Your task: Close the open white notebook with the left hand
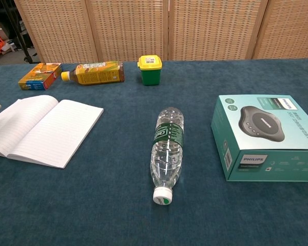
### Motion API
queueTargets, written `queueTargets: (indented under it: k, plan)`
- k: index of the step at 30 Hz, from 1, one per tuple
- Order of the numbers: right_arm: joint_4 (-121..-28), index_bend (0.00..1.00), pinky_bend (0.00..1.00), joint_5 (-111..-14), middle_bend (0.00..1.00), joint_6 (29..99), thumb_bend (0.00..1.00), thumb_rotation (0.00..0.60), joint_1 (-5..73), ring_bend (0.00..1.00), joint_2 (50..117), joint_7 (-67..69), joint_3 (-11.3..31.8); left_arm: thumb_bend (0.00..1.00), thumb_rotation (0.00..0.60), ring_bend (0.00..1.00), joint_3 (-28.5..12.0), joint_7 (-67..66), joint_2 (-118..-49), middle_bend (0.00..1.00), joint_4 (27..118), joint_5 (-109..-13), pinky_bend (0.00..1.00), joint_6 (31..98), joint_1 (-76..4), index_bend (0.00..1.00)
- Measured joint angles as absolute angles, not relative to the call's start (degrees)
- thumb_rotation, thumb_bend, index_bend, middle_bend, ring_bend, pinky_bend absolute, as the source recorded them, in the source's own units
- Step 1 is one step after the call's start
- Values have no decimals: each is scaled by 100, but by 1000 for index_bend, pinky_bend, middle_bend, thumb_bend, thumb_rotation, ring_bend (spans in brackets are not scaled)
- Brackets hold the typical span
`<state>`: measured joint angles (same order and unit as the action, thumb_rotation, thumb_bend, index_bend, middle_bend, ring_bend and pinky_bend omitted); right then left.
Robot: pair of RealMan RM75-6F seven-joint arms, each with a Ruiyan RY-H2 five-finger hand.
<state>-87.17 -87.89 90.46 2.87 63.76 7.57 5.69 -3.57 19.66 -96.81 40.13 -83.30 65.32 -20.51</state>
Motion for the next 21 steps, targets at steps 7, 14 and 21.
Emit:
queueTargets:
  k: [7,14,21]
  plan:
    - [-8724,0,0,-8794,0,9052,0,600,283,0,6370,782,566,406,600,0,-355,1885,-9759,0,3910,-8332,0,6523,-2103,0]
    - [-8733,0,0,-8802,0,9051,0,600,280,0,6355,833,558,445,600,0,-328,1855,-9786,0,3834,-8361,0,6576,-2111,0]
    - [-8734,0,0,-8803,0,9048,0,600,279,0,6347,863,556,461,600,0,-274,1743,-9837,0,3662,-8517,0,6950,-2097,0]
